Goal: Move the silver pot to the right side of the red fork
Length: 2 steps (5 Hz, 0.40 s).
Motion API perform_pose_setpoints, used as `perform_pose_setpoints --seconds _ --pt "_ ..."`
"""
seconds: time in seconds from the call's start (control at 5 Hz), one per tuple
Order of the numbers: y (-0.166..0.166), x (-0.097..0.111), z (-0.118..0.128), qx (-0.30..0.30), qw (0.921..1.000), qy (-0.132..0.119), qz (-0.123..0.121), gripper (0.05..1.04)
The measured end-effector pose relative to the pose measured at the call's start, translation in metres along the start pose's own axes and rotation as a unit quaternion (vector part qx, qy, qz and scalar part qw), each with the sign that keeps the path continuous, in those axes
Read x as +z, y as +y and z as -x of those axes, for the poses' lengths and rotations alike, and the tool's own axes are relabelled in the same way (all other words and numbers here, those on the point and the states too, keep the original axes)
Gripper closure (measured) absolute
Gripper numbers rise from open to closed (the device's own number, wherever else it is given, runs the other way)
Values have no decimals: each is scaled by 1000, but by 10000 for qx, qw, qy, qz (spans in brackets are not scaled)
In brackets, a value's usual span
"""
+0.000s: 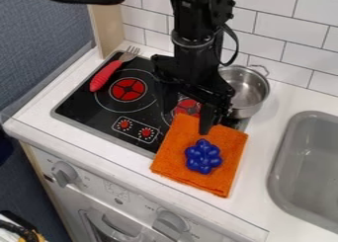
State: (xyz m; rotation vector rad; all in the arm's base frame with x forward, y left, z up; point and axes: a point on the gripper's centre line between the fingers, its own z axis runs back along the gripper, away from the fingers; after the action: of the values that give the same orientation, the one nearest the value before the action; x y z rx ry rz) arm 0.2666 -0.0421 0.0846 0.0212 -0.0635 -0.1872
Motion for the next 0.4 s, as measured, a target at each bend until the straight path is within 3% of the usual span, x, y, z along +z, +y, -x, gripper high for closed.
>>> perform_pose_setpoints --seconds 0.4 --pt "-5 -15 -8 33 9998 183 75 82"
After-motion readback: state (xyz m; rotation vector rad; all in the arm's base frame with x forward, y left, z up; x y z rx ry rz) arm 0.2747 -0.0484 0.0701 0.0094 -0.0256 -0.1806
